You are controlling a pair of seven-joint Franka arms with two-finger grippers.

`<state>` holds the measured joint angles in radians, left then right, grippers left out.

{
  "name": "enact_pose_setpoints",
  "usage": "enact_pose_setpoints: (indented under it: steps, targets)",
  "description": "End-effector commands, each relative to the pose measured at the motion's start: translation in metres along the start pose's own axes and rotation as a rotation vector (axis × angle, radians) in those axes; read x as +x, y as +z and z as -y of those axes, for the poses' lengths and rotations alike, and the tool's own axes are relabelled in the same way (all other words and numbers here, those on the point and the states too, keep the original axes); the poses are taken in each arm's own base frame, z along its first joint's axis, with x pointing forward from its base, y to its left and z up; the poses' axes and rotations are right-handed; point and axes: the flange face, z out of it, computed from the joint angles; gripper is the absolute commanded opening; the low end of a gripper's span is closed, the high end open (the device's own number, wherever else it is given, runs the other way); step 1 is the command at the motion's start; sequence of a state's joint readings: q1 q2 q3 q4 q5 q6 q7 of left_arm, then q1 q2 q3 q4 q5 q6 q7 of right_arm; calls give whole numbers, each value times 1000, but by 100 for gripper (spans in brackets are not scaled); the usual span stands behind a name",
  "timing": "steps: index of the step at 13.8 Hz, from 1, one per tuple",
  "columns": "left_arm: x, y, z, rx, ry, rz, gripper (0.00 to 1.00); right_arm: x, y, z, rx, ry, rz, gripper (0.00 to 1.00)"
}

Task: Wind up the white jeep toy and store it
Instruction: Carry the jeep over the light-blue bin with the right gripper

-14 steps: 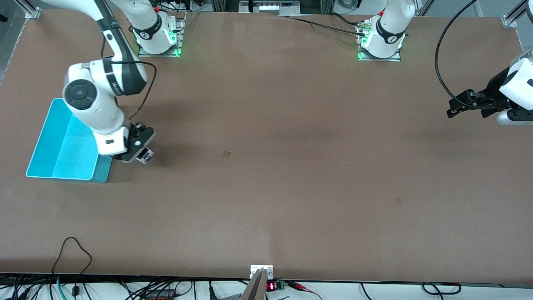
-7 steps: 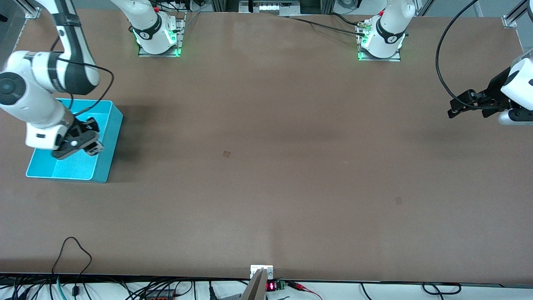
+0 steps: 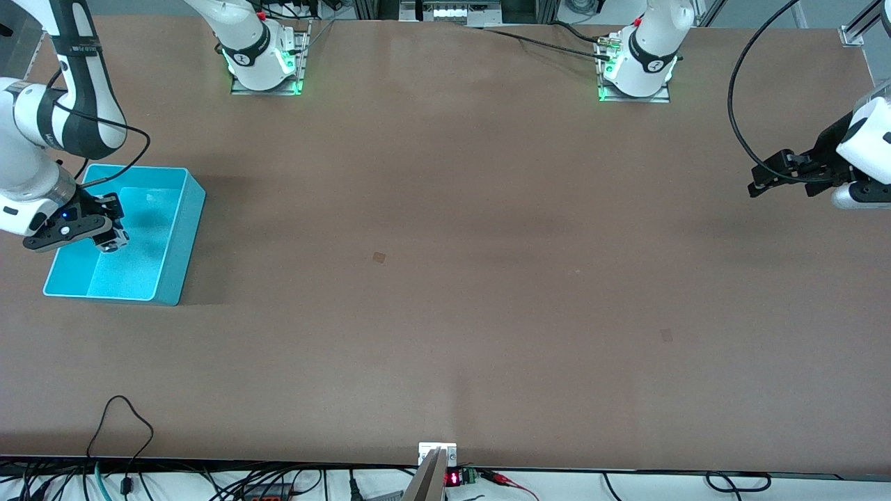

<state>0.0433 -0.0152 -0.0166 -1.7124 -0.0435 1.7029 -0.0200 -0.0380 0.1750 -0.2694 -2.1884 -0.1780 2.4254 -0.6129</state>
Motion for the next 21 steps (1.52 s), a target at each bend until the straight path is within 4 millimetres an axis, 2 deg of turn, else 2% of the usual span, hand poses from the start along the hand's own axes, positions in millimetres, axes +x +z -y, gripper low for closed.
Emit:
enact_pose_setpoints:
  steps: [1,5,10,21]
  targets:
    - [-1,-1,4,5,4,-1,100,-2,22,6,52,128,2,0]
    - [-1,-2,3,3,6,-2,100,-18,56,15,98,287,71,0]
    - [-1,-1,4,2,2,-1,100,-28,81,15,134,343,99,0]
    - [-2,-1,4,-3,2,1,100,-34,96,13,141,377,129,1]
